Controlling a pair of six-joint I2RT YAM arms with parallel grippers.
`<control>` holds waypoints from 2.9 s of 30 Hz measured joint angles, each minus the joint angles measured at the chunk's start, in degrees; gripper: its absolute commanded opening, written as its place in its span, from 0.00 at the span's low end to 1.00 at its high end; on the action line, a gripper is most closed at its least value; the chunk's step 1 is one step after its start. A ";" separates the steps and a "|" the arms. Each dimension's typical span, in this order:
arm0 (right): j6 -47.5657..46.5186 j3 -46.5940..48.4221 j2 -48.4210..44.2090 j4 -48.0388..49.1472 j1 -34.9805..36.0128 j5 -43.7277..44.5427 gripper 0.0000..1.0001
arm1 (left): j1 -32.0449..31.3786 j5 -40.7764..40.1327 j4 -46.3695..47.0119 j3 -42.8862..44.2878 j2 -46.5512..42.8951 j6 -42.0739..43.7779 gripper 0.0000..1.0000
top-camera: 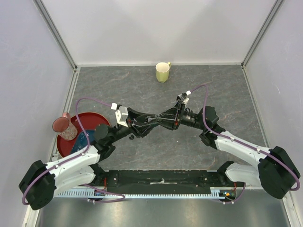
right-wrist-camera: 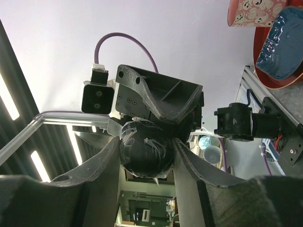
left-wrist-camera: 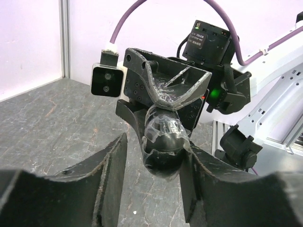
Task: Insert the wireless bluetooth earbuds into the charging case
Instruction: Open the charging case.
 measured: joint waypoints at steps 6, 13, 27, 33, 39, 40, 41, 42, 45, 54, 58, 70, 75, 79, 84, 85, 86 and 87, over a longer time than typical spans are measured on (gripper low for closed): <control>0.59 -0.22 0.39 0.68 0.00 0.57 0.00 | -0.15 0.15 0.68 0.00 0.37 -0.55 0.35; 1.01 -0.26 0.52 0.87 -0.17 1.05 0.02 | -0.20 0.17 2.56 0.00 1.60 -0.98 0.09; -0.20 -0.48 0.09 0.39 -0.35 2.49 0.66 | -0.09 -0.02 3.54 0.00 2.75 -1.49 0.02; -4.68 -0.46 -2.58 -3.93 0.02 3.61 0.72 | -0.11 -0.11 3.34 -0.46 1.73 -1.62 0.02; -13.75 2.64 -6.80 -15.45 0.02 6.03 0.73 | -0.11 -0.26 4.15 -3.87 -1.66 -1.57 0.02; -15.93 4.04 -7.34 -18.16 0.02 6.56 0.73 | -0.11 -0.24 4.50 -4.48 -2.01 -1.57 0.02; -18.14 5.68 -7.87 -21.31 0.02 7.06 0.73 | -0.11 -0.26 4.70 -4.92 -2.34 -1.57 0.02; -20.68 7.48 -8.31 -24.30 0.02 7.56 0.73 | -0.11 -0.28 4.79 -5.25 -2.69 -1.57 0.02; -28.26 12.39 -9.51 -32.17 0.02 9.01 0.73 | -0.11 -0.50 5.22 -6.21 -4.20 -1.57 0.02; -48.06 23.82 -10.10 -51.32 0.81 11.10 0.73 | -0.11 -0.48 7.26 -7.56 -6.43 -1.55 0.02; -53.83 26.97 -8.59 -55.93 3.63 11.13 0.75 | -0.11 -0.48 7.69 -7.58 -6.47 -1.55 0.02; -59.74 29.51 -4.74 -59.65 11.89 14.71 0.73 | -0.11 -0.48 8.07 -7.89 -6.64 -1.53 0.02; -59.65 29.51 -4.20 -59.93 12.39 16.33 0.73 | -0.11 -0.39 8.11 -7.89 -6.86 -1.55 0.02; -59.47 29.51 -4.11 -59.91 12.39 17.73 0.73 | -0.11 0.00 8.09 -7.89 -6.84 -1.55 0.02; -58.73 29.51 -3.93 -59.91 12.41 18.95 0.73 | -0.09 1.25 8.07 -7.89 -6.84 -1.55 0.02; -58.60 29.51 -3.93 -59.91 12.46 19.08 0.73 | -0.09 1.46 8.07 -7.89 -6.86 -1.55 0.02; -58.34 29.51 -3.93 -59.91 12.52 19.12 0.73 | -0.09 1.60 8.04 -7.89 -6.86 -1.55 0.02; -58.12 29.51 -3.93 -59.91 12.52 19.26 0.73 | -0.09 1.68 8.04 -7.89 -6.86 -1.55 0.02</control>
